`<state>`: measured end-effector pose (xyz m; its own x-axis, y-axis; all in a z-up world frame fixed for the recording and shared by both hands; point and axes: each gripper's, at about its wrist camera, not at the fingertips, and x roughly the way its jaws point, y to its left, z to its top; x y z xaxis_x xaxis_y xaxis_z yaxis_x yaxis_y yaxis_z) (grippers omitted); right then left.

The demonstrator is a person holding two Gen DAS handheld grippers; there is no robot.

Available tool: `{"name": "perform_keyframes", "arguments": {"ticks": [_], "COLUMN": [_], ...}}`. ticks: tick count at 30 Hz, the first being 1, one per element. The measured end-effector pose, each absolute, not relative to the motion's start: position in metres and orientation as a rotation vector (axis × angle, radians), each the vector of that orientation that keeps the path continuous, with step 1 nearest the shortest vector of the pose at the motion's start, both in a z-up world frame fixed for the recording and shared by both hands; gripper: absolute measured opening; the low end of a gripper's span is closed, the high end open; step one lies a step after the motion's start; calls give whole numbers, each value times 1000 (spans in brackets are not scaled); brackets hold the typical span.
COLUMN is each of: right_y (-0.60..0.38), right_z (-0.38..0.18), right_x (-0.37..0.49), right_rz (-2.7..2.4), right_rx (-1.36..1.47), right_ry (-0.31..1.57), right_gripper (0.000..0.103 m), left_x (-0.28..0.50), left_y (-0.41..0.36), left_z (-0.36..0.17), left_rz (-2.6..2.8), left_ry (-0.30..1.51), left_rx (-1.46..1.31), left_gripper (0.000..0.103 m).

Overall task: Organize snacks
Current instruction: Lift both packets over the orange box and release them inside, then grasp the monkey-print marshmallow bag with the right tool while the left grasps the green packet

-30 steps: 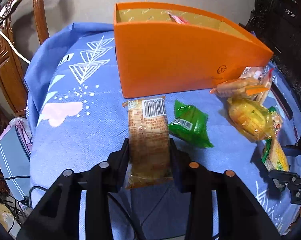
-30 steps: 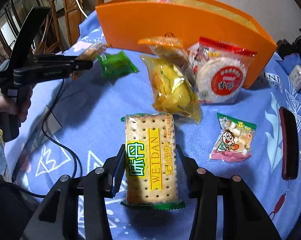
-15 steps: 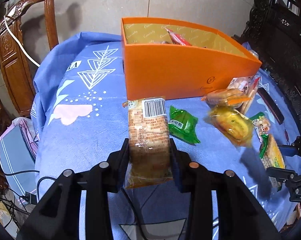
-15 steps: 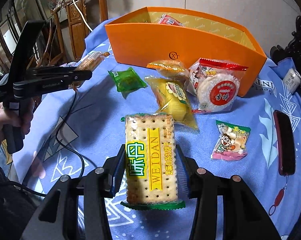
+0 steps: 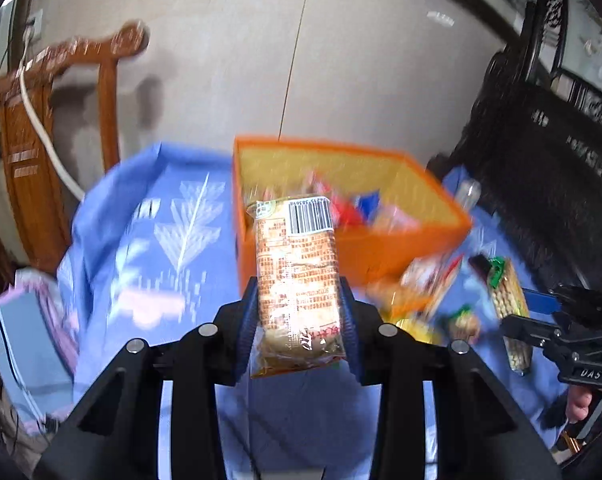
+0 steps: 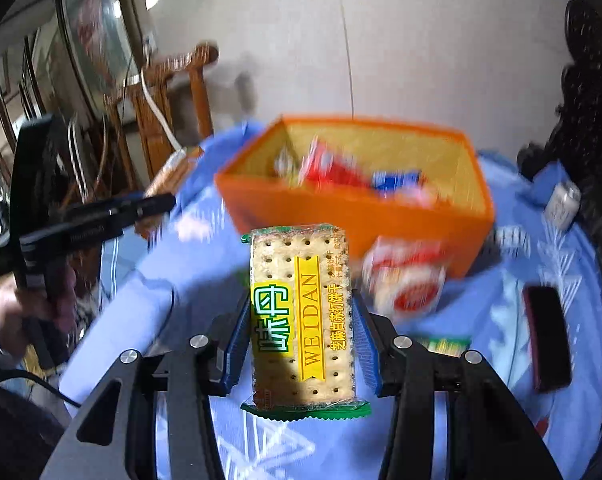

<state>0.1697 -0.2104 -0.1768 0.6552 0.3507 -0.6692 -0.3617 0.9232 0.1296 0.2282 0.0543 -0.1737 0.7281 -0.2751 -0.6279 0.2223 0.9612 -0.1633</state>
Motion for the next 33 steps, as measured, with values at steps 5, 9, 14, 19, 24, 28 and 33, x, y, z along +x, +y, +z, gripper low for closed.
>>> {"name": "perform_keyframes", "arguments": {"ticks": [5,9,14,19,24,28,33], "right_y": [-221,-220,-226,-250,-281,-298,-303], "right_z": [-137,-113,-95,-108,-167,-218,-260], "right_x": [217,257,307,283,246,211,197], "right_rz": [379,360,257,249,161,90,62], "right_rx": [27,10,13,75,151,163,143], "right_ry": [629,554,518,514,677,813,918], "right_gripper": [47,47,75,77,77,77,77], "left_x": [273,325,372,347,306,276,247], "left_y": [37,13,6,18,29,34,36], "left_z": [-142,-118,-105,-119,-167,-202,-234], "left_rz": [-309,-340,-238,-251,-247,-254,-253], "left_ry": [635,590,624,619,743,829,920], "left_rx": [-70,-37,-79,-122,-150,-168,-133], "left_gripper": [37,37,96,99,99,99,99]}}
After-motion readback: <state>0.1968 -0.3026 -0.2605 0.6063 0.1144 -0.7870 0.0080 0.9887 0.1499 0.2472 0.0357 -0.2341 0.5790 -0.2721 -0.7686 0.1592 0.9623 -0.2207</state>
